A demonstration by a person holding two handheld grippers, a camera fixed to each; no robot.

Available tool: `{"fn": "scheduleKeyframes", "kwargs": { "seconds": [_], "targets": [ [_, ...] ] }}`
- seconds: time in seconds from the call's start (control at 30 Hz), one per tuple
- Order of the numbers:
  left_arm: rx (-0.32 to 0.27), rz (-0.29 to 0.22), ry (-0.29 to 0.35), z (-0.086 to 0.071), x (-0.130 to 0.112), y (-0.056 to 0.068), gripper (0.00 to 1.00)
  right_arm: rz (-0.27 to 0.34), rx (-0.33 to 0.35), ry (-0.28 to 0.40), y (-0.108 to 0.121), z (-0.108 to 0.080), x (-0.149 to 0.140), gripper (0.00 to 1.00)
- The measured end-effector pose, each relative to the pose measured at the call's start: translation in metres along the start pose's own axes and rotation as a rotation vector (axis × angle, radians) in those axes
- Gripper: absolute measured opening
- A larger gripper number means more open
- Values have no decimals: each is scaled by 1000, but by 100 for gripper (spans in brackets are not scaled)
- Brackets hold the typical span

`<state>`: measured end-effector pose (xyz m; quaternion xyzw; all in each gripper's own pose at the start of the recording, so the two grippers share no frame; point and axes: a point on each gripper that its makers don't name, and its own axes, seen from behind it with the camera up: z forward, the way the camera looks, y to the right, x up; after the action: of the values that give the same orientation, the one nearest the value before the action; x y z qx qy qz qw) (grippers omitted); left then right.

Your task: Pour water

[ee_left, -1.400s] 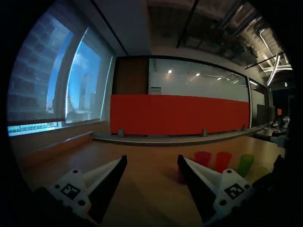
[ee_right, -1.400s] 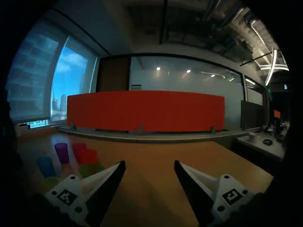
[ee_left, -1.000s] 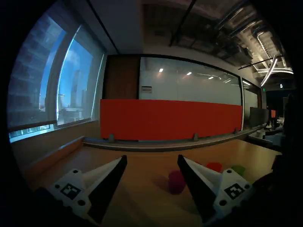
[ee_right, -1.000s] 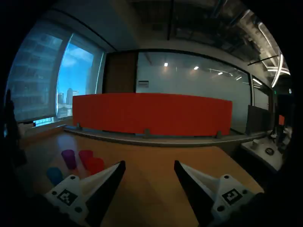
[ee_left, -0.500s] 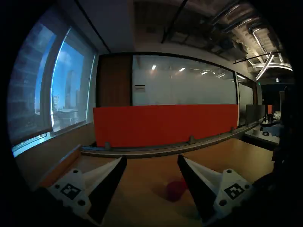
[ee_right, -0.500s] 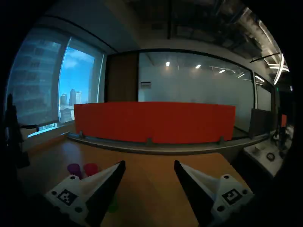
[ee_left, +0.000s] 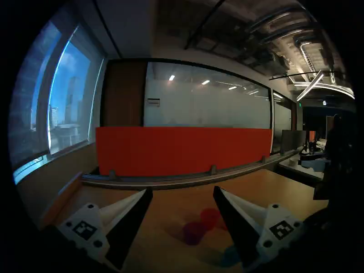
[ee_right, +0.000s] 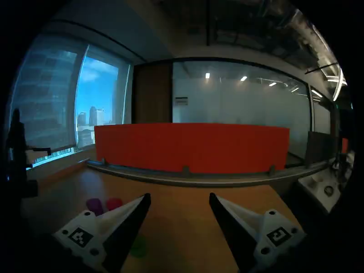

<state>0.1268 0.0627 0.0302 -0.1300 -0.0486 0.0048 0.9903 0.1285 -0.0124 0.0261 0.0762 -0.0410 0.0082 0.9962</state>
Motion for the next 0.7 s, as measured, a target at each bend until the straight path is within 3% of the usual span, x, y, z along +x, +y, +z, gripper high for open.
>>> {"fn": "scheduleKeyframes", "kwargs": {
  "seconds": [0.7],
  "targets": [
    [-259,52,-11,1,-12,51,99,-6,286,8,-49,-3,10,99]
  ]
}}
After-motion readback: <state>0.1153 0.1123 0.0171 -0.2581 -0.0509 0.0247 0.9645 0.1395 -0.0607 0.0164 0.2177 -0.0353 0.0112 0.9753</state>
